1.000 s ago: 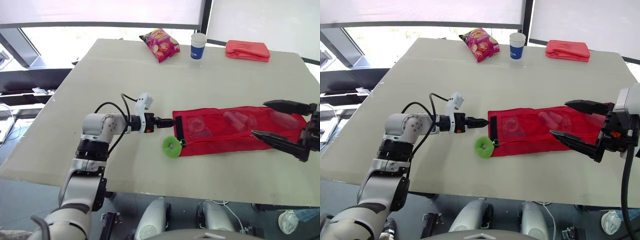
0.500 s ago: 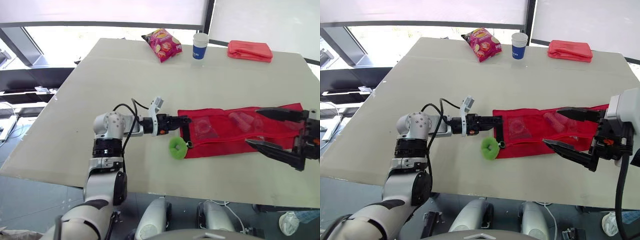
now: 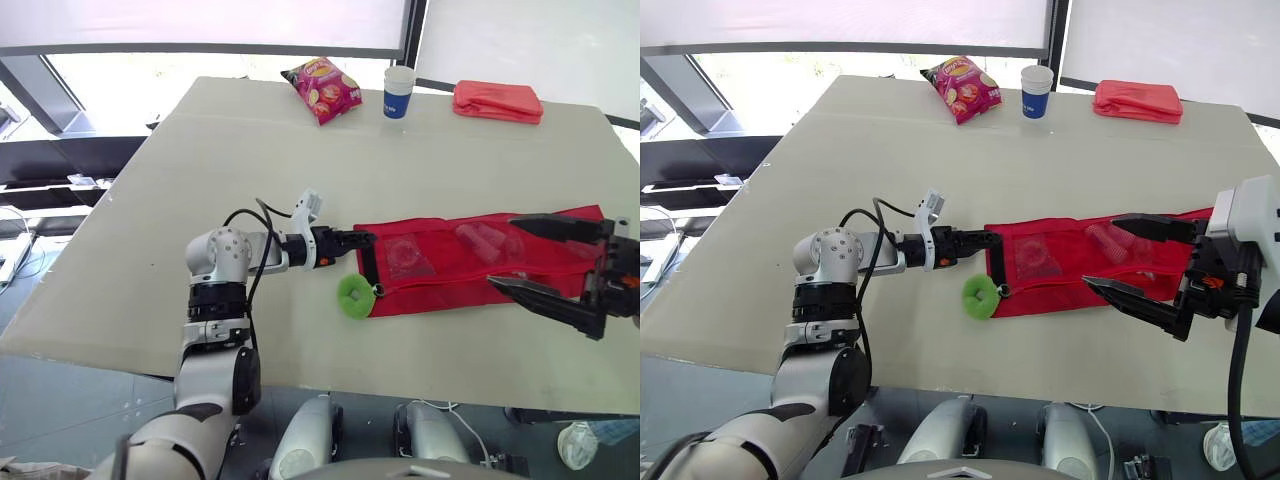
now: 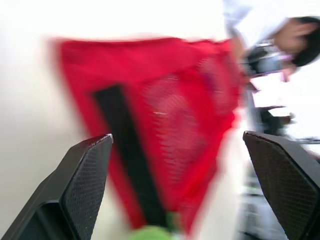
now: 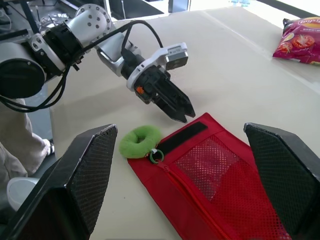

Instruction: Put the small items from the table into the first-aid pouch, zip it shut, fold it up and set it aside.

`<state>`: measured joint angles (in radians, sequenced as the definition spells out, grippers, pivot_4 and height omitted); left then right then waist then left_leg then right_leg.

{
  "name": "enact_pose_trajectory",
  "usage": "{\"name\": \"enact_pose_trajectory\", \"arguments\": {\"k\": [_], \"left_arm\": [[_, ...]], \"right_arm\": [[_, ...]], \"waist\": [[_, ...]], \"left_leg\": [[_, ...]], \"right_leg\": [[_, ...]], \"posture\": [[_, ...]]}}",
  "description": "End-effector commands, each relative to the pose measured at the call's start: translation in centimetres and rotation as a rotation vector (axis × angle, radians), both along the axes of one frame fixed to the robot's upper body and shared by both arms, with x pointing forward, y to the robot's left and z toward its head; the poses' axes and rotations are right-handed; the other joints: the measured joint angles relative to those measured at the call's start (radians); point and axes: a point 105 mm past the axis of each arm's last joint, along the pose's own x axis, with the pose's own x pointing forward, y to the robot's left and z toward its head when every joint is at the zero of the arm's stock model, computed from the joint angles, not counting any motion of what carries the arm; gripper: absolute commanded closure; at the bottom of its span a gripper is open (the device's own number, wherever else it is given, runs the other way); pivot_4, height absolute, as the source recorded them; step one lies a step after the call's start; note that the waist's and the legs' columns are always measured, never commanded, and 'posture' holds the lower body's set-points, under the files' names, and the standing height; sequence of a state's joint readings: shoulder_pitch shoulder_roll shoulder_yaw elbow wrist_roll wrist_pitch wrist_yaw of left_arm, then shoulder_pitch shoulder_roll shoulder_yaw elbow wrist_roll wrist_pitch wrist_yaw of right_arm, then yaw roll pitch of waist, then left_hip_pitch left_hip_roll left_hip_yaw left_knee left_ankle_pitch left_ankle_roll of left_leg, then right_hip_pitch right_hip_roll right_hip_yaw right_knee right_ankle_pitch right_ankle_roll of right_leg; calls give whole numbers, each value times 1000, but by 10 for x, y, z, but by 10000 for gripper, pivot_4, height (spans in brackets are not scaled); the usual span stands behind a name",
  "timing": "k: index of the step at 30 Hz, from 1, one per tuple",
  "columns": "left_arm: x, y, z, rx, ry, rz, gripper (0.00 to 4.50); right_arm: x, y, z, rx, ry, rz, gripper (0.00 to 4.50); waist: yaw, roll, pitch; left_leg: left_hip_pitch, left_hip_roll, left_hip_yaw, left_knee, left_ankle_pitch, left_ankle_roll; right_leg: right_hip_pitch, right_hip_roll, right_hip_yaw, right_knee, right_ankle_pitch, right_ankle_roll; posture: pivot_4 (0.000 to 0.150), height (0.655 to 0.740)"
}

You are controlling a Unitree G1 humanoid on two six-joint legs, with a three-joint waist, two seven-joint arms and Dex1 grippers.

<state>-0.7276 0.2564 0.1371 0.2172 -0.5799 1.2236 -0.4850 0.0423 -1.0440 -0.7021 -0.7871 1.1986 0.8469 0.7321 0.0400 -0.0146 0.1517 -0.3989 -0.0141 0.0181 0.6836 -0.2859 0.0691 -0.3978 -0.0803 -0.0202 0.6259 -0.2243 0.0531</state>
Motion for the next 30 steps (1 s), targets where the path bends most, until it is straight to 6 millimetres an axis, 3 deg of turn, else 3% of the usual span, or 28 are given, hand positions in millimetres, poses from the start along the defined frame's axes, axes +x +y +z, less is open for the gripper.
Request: {"name": "enact_pose_trajectory", "arguments": {"k": [1, 5, 11, 17, 30], "left_arm": [[11, -11, 16, 63, -149, -9, 0], [17, -24, 3, 141, -164, -34, 0], [6, -48, 22, -136, 18, -127, 0], [-4, -46, 35, -288, 158, -146, 0], [-22, -52, 32, -292, 224, -186, 0]], "right_arm": [[-2, 3, 5, -6, -34, 14, 1608], [-2, 0, 6, -4, -40, 7, 1608], [-2, -7, 5, -20, -41, -29, 1608], [-3, -6, 2, -15, -45, -44, 1608], [-4, -4, -1, -4, -41, -51, 1608]], "waist": [[2, 0, 0], [2, 0, 0], [2, 0, 0], [0, -1, 0], [0, -1, 0]], "left_leg": [[0, 0, 0, 0, 0, 0], [-1, 0, 0, 0, -1, 1], [-2, 0, 0, -1, -1, 1], [-3, -1, -1, 0, 0, 2], [-2, -1, -2, 1, 0, 1]], "right_leg": [[0, -1, 0, 0, 0, 0], [0, -2, 0, -1, 0, 0], [-1, -2, -1, -1, 0, 0], [-1, -1, -3, -1, 2, 4], [0, 1, -4, 0, 2, 4]], "posture": [[1500, 7400], [1500, 7400], [1500, 7400], [1500, 7400], [1500, 7400]]}}
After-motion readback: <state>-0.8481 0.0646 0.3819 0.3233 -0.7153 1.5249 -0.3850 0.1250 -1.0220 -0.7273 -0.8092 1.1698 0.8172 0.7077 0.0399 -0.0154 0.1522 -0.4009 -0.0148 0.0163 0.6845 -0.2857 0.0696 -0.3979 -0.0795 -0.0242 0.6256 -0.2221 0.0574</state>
